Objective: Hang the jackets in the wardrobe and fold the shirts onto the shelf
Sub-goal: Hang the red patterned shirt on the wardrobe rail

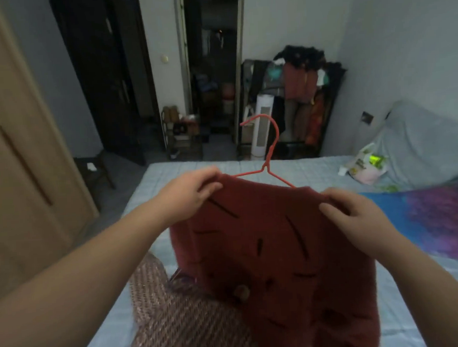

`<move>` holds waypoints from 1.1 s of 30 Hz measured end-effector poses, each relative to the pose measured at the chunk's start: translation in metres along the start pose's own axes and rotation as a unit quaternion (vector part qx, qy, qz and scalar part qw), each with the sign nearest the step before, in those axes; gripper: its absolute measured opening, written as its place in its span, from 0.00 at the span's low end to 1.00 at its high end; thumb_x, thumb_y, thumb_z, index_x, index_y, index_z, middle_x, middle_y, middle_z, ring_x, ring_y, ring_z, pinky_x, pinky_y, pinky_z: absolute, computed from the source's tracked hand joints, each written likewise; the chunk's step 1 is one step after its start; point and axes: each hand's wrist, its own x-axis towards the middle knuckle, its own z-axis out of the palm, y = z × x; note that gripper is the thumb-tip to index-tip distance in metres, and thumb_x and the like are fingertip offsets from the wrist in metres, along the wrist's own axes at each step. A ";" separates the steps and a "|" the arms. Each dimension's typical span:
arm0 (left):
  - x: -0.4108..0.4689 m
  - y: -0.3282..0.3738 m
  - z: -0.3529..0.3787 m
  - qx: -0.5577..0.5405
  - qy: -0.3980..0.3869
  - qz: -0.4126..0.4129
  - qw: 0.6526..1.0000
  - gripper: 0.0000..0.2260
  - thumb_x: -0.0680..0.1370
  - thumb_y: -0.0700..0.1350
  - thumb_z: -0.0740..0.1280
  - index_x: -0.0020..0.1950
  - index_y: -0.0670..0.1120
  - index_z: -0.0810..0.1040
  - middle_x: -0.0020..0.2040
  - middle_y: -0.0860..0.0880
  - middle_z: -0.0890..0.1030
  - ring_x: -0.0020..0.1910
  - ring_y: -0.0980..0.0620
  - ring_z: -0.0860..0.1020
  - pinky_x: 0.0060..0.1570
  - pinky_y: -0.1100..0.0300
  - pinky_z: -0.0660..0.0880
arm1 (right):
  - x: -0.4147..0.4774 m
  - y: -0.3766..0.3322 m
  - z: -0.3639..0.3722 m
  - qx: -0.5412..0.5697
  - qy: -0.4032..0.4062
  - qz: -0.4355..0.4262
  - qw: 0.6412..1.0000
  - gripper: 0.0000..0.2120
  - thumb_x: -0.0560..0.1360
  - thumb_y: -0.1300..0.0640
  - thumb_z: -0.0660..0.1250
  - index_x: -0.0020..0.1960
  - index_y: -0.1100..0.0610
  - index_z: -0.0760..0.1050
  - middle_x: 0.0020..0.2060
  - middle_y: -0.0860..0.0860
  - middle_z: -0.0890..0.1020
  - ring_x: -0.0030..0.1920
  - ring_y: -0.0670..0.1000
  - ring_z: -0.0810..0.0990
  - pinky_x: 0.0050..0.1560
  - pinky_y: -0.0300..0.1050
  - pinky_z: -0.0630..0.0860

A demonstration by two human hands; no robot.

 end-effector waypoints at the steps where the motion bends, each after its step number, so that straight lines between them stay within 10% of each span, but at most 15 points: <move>1: -0.007 0.002 -0.017 0.022 0.027 -0.002 0.999 0.05 0.80 0.52 0.65 0.56 0.57 0.75 0.47 0.58 0.78 0.48 0.54 0.77 0.43 0.64 0.67 | 0.012 -0.006 0.004 -0.021 -0.010 -0.006 1.000 0.11 0.78 0.54 0.66 0.51 0.36 0.75 0.45 0.38 0.82 0.47 0.38 0.78 0.50 0.30 0.70; 10: -0.139 0.005 -0.184 0.251 0.263 -0.081 0.928 0.11 0.77 0.62 0.57 0.55 0.61 0.71 0.44 0.58 0.81 0.44 0.46 0.82 0.38 0.56 0.73 | 0.076 -0.174 0.083 -0.017 0.008 -0.169 0.985 0.11 0.81 0.43 0.55 0.48 0.49 0.69 0.40 0.50 0.80 0.43 0.57 0.79 0.40 0.50 0.71; 23: -0.459 0.042 -0.405 0.359 0.283 -0.309 0.834 0.13 0.80 0.62 0.55 0.47 0.53 0.68 0.39 0.52 0.78 0.46 0.43 0.79 0.41 0.51 0.72 | -0.026 -0.542 0.161 0.056 0.048 -0.491 0.868 0.09 0.80 0.47 0.57 0.51 0.51 0.72 0.40 0.47 0.79 0.41 0.56 0.80 0.40 0.55 0.76; 33: -0.758 0.089 -0.528 0.519 0.343 -0.409 0.668 0.15 0.78 0.66 0.51 0.47 0.56 0.62 0.36 0.54 0.75 0.41 0.43 0.80 0.34 0.53 0.69 | -0.186 -0.794 0.264 0.131 0.154 -0.579 0.790 0.07 0.76 0.50 0.65 0.47 0.52 0.69 0.36 0.52 0.81 0.31 0.59 0.81 0.25 0.47 0.70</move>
